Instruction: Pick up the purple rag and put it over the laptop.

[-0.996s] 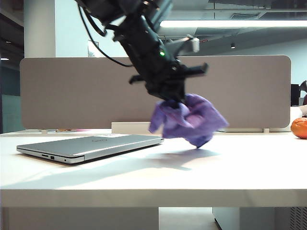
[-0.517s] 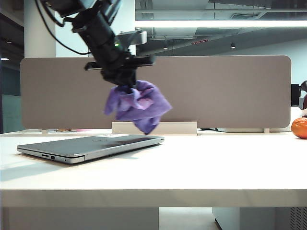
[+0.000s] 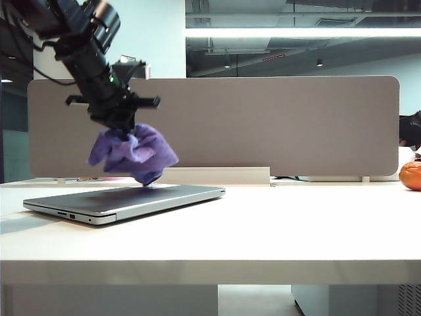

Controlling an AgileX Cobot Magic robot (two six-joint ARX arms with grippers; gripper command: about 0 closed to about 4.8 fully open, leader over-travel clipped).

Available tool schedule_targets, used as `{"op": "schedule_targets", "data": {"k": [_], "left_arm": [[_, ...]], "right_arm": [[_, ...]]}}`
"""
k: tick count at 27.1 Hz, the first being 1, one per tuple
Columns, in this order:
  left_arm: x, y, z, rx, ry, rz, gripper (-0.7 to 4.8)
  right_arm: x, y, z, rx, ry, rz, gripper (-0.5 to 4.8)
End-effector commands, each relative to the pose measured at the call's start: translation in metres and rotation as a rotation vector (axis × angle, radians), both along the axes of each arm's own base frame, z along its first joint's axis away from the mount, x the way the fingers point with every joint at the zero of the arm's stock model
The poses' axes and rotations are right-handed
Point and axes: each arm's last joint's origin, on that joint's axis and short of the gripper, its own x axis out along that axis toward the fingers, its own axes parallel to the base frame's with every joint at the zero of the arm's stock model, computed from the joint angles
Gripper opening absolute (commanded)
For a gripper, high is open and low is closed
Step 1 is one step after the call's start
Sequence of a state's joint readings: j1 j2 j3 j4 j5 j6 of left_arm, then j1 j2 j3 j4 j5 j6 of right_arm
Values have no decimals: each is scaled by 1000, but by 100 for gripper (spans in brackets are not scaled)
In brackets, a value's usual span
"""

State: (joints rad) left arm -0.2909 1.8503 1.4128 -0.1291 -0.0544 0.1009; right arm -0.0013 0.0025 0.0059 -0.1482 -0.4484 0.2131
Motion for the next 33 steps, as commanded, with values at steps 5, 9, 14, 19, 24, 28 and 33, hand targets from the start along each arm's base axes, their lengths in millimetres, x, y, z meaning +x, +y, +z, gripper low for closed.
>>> {"op": "schedule_targets", "data": {"k": [5,9,14,19,24,28,33], "left_arm": [[6,-4,-30,26,104,-17,44],[9,-4,-47,50,167,-10,150],[8,-2,-55,107,200,45,242],[8,-2,-49,99,182,44,468],[6,-2,-39,78,163,39,468],[3,-1,-22,61,121,42,467],[-3,1,-1,39,71,35,467]], "right_arm": [[0,0,1,0,-15,-1,22],[0,0,1,1,-15,0,22],[0,0,0,1,-14,-1,22],[0,0,0,1,-14,-1,22],[0,0,0,1,-14,-1,22],[0,0,0,1,-14,-1,22],[0,0,0,0,-14,-1,22]]}}
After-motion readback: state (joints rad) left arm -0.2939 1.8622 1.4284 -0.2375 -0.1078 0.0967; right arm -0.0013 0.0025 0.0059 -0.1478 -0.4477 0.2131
